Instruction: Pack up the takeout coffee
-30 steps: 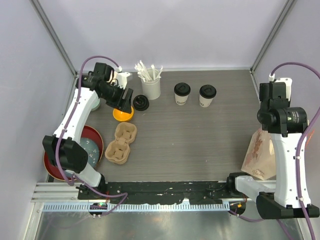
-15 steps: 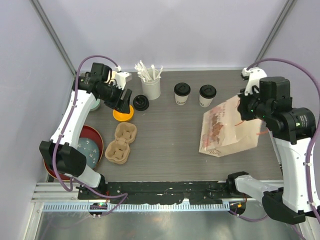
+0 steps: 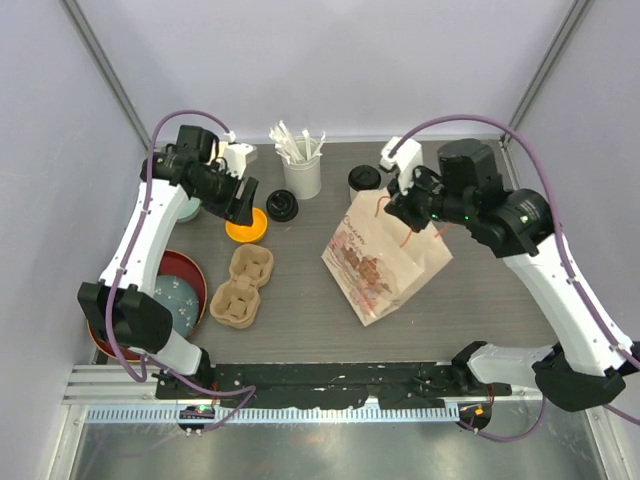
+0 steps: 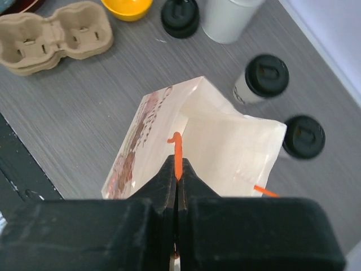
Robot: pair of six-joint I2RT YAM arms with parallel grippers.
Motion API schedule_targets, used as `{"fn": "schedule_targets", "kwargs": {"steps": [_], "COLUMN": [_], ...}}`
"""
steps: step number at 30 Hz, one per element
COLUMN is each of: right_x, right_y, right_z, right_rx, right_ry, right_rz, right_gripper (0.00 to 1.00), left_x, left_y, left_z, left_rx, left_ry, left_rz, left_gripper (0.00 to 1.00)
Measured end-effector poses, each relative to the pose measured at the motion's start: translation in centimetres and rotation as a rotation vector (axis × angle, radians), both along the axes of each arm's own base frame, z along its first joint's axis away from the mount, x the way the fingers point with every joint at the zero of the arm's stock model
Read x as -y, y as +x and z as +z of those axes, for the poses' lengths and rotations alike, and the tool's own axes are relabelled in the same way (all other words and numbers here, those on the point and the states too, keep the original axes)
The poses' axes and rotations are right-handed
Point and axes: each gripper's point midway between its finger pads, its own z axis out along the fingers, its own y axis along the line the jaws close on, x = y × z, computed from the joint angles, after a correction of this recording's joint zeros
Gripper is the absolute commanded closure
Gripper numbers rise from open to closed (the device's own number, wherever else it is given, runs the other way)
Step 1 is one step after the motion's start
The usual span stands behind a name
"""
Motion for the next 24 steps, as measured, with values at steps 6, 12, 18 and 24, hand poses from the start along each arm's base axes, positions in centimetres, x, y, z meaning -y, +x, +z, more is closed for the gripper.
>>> {"fn": "schedule_targets", "kwargs": {"steps": [6, 12, 18, 24], "right_x": [-5.8, -9.5, -9.8, -9.7], "right_y": [0.2, -0.1, -0.1, -0.4], "right_z": [-1.6, -4.6, -4.6, -3.7], "right_rx": [0.082, 0.085, 0.112, 0.145], "right_ry": [-0.100, -0.194, -0.204, -0.169], "right_rz": [0.279, 0.458, 0.490, 0.489], "right_gripper": [0.99, 0.77, 0.35, 0.29], "left_x": [-1.3, -2.7, -4.5, -5.4], "left_y": [-0.1, -2.1, -5.2, -7.9], "left_z": [-0.8, -4.4, -8.5, -11.2], "left_rx": [-0.018, -0.128, -0.269, -0.373], "left_ry": [0.029, 0.088, 0.158, 0.200], "left_rz": [0.023, 0.013, 0.008, -0.019], "left_gripper": [0.28, 0.28, 0.40, 0.39]}}
